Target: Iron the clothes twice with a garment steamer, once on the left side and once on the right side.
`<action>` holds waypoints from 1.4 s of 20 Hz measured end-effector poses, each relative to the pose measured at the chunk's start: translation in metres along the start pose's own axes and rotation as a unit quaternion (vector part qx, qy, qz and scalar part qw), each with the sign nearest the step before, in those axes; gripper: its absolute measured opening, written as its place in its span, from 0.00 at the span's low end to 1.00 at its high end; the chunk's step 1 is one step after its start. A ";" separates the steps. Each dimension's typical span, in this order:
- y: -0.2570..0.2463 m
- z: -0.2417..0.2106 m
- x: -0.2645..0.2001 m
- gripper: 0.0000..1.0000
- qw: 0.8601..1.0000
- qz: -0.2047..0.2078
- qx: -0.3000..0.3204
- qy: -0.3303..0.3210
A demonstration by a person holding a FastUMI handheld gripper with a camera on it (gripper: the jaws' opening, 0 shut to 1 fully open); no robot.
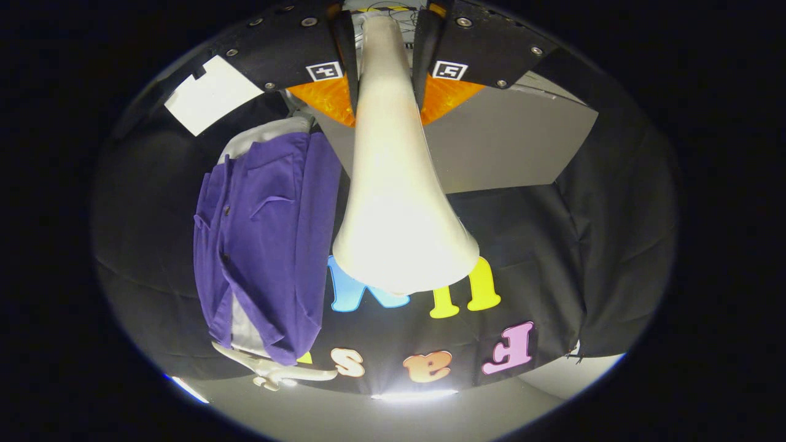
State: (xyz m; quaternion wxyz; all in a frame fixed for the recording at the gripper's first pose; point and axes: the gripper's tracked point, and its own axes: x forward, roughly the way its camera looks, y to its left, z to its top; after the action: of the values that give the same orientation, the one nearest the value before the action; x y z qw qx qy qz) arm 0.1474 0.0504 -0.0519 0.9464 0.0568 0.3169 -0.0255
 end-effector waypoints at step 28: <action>-0.188 0.086 -0.106 0.38 0.968 -0.071 -0.005 -0.240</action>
State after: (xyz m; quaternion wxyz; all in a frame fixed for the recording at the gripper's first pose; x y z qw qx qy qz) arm 0.0984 -0.1449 0.0625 0.9908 0.0213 0.0839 -0.1036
